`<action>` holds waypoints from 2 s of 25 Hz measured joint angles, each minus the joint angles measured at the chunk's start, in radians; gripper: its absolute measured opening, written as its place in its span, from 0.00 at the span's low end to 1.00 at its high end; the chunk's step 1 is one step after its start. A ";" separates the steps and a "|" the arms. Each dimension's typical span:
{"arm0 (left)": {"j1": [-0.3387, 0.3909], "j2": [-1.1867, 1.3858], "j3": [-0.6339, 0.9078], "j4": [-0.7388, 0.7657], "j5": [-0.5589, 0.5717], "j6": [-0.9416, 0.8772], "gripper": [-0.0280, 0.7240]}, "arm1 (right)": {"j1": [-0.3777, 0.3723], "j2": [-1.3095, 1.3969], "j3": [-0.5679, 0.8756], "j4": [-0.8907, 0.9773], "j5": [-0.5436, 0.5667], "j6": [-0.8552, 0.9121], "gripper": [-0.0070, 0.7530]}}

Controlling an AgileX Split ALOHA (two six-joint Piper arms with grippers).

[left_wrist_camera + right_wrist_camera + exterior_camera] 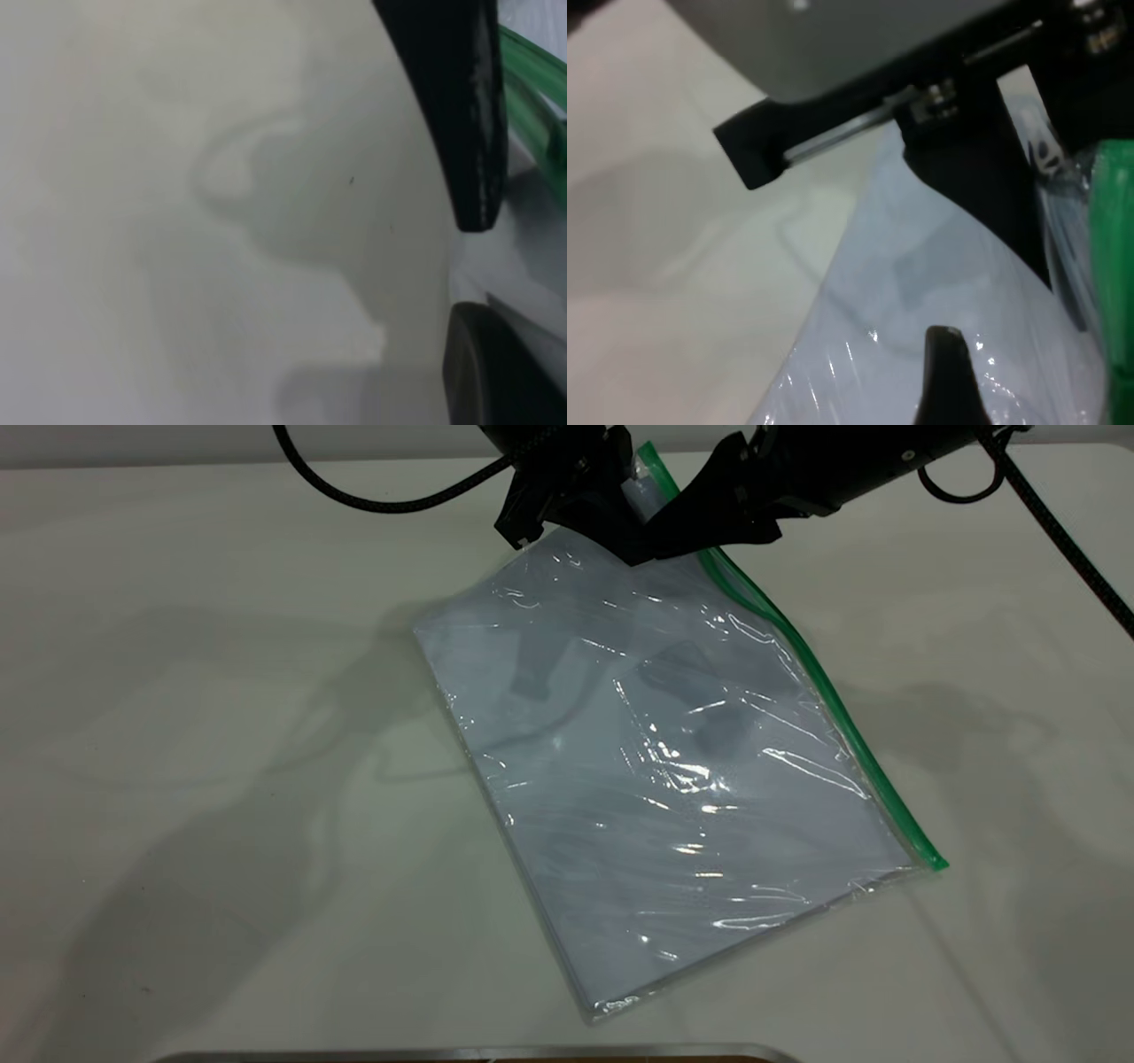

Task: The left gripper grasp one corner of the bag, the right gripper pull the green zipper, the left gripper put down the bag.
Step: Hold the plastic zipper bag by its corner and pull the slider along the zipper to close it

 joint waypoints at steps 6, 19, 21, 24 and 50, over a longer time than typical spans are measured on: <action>0.000 0.000 0.000 -0.004 0.000 0.000 0.11 | 0.000 0.001 -0.004 0.023 -0.007 -0.003 0.63; 0.000 0.000 0.001 -0.007 0.001 0.001 0.11 | -0.001 0.001 -0.007 0.032 -0.054 -0.008 0.06; 0.000 0.000 0.001 -0.007 -0.001 -0.002 0.11 | -0.001 0.001 -0.007 0.031 -0.064 -0.009 0.05; 0.000 0.002 0.001 -0.007 -0.007 -0.003 0.11 | -0.001 0.001 -0.008 0.021 -0.077 -0.008 0.05; 0.026 0.017 0.003 -0.095 0.007 -0.034 0.11 | 0.008 -0.004 -0.019 -0.185 -0.169 0.148 0.06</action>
